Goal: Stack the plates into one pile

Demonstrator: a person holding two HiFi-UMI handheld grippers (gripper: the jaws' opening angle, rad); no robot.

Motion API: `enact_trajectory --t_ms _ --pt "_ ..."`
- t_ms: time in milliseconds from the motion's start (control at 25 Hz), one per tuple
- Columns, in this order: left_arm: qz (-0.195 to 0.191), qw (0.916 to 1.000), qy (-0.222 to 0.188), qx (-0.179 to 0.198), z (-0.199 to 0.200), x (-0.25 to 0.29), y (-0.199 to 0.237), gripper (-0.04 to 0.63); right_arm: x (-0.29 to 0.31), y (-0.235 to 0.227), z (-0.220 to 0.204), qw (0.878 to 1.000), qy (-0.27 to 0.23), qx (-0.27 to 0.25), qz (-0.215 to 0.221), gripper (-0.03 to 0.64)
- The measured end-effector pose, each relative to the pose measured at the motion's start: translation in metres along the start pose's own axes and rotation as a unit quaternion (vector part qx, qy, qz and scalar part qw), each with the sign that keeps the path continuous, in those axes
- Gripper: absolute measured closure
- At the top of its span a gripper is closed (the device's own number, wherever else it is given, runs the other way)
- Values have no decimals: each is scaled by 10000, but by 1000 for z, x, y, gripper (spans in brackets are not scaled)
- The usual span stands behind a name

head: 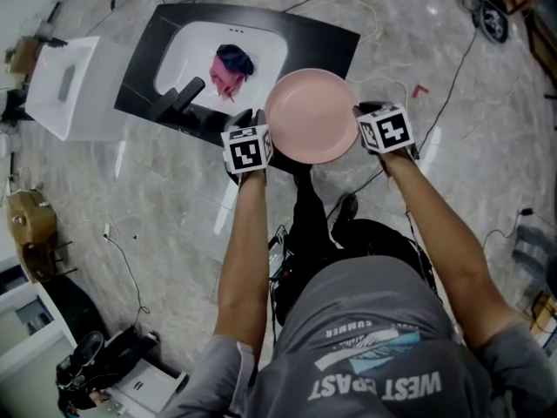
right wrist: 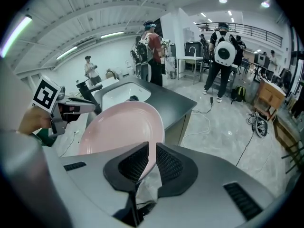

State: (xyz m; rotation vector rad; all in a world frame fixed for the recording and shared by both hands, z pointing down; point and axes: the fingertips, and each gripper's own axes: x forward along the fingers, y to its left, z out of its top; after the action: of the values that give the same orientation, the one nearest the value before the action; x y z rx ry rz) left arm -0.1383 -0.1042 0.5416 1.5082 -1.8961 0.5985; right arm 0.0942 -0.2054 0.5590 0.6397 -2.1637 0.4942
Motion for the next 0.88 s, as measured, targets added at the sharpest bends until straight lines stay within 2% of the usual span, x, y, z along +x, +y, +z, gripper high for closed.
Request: enact_trajectory --t_ms 280,480,600,760,880 --pt "5 9990 -430 115 33 -30 0 525 -23 5 33 9989 -416 -233 -47 548" --pt "-122 9949 -933 351 64 -70 -7 548 -59 26 70 9937 -1004 -457 215 575" --pt "-196 9905 -1252 540 81 -97 -12 558 -87 47 92 9852 -1409 -872 448 584" --pt "-315 9824 -1676 759 104 -135 -25 561 -130 79 113 9667 -1845 -1628 704 588" --pt "-420 9749 -1947 991 119 -163 -39 561 -163 100 124 9535 -2107 -1967 877 588"
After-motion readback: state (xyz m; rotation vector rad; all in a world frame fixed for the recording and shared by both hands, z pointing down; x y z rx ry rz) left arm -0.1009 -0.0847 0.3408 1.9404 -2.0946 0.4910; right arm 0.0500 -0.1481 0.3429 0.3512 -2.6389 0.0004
